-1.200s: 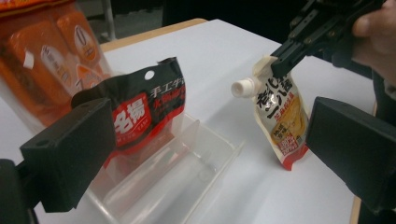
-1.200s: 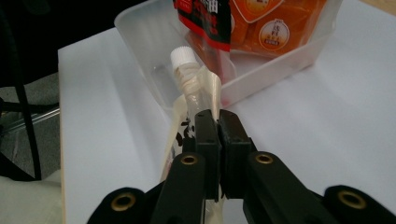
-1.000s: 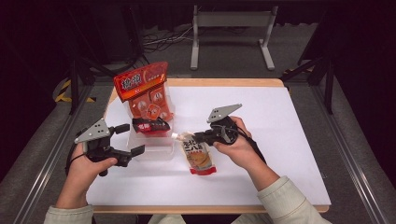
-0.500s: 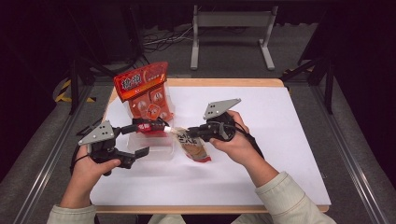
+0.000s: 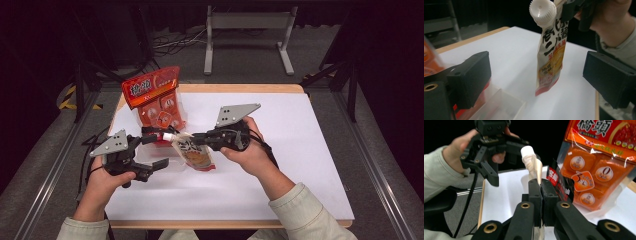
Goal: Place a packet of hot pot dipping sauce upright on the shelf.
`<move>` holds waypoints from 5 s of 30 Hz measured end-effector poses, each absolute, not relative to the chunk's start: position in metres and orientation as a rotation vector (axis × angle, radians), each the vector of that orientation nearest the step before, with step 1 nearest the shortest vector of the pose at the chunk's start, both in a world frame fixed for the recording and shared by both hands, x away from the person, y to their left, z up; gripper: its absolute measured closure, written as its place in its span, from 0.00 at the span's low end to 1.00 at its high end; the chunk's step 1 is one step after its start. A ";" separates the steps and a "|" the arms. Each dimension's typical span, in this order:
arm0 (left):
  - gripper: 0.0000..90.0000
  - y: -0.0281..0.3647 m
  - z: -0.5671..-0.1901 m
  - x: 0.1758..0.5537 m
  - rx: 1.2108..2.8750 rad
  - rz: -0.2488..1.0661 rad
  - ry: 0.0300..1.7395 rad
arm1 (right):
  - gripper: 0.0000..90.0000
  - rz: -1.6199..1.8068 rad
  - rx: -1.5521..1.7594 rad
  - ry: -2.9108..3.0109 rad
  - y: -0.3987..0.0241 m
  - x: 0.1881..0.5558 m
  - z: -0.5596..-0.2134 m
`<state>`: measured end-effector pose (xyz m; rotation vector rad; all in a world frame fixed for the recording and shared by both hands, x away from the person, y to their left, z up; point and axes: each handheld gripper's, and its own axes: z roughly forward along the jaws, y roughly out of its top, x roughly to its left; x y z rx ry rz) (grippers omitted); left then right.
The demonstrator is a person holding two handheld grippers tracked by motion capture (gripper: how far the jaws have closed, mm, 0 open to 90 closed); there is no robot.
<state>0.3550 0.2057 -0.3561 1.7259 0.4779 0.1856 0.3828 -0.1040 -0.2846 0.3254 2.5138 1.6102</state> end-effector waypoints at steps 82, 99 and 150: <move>0.94 0.191 -0.350 0.354 1.880 0.076 0.440 | 0.70 1.787 0.440 2.330 -0.146 0.380 -0.295; 0.94 0.212 -0.332 0.352 1.871 0.216 0.488 | 0.63 1.600 0.626 2.246 -0.226 0.367 -0.300; 0.93 0.235 -0.381 0.394 1.888 0.225 0.546 | 0.59 1.582 0.804 2.174 -0.267 0.375 -0.316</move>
